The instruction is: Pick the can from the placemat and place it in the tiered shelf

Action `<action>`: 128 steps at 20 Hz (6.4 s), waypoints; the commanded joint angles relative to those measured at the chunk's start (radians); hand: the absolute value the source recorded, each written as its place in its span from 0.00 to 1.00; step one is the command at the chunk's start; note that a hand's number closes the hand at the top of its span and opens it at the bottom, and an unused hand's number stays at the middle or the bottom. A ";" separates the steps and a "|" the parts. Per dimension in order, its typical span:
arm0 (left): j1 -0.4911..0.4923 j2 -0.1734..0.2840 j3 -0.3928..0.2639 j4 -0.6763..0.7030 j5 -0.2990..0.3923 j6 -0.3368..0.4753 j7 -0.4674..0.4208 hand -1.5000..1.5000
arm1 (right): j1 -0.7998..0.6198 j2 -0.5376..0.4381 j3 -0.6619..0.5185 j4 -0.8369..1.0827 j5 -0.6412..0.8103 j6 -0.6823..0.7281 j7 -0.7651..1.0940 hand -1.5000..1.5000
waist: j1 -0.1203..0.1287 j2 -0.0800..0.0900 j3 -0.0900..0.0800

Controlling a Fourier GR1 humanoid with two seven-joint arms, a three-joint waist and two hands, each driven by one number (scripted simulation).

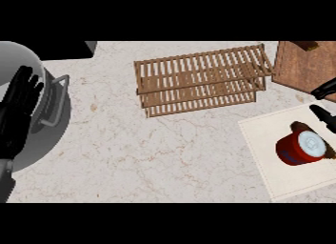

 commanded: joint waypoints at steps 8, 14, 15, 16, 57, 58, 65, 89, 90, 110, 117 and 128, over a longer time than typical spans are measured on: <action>0.120 -0.050 -0.097 0.086 0.080 -0.043 0.175 0.50 | 0.036 -0.237 -0.019 0.165 -0.019 0.399 -0.206 0.00 | 0.029 0.026 -0.036; 0.141 -0.076 -0.119 0.101 0.070 -0.026 0.183 0.50 | 0.029 -0.339 -0.001 0.154 0.005 0.548 -0.254 0.00 | 0.026 0.017 -0.041; 0.166 -0.071 -0.118 0.081 0.069 -0.028 0.176 0.50 | 0.043 -0.375 -0.001 0.160 0.029 0.572 -0.263 0.00 | 0.033 0.011 -0.040; 0.146 -0.067 -0.129 0.070 0.066 -0.026 0.201 0.50 | 0.027 -0.390 0.003 0.126 0.045 0.567 -0.252 0.00 | 0.024 0.005 -0.041; 0.063 -0.214 -0.007 0.353 -0.061 -0.187 0.157 0.50 | 0.114 -0.039 0.180 -0.132 0.663 0.281 0.205 0.00 | 0.029 -0.009 -0.040; 0.134 -0.207 -0.021 0.285 -0.078 -0.174 0.155 0.50 | 0.158 -0.058 0.172 -0.164 0.666 0.293 0.191 0.00 | 0.030 -0.011 -0.040; 0.102 -0.207 0.008 0.258 -0.097 -0.171 0.232 0.50 | 0.126 0.022 0.196 -0.045 0.824 0.192 0.157 0.00 | 0.033 -0.010 -0.039; 0.107 -0.290 0.090 0.322 -0.159 -0.249 0.164 0.50 | 0.084 0.136 0.286 0.075 1.018 0.221 -0.084 1.00 | 0.028 -0.010 -0.040; 0.120 -0.279 0.076 0.255 -0.166 -0.224 0.231 0.50 | 0.079 0.107 0.268 0.142 1.012 0.201 -0.166 1.00 | 0.033 -0.010 -0.040; 0.125 -0.300 0.092 0.275 -0.187 -0.218 0.221 0.50 | 0.152 0.704 0.694 -0.575 1.116 -0.043 0.633 1.00 | 0.018 -0.021 -0.043; 0.141 -0.295 0.094 0.245 -0.180 -0.234 0.237 0.50 | -0.152 0.708 0.726 -0.800 1.169 0.053 1.118 1.00 | 0.036 -0.020 -0.044; 0.108 -0.286 0.109 0.284 -0.187 -0.252 0.238 0.50 | -0.647 0.708 0.366 -0.685 0.974 0.152 1.339 1.00 | 0.033 -0.016 -0.044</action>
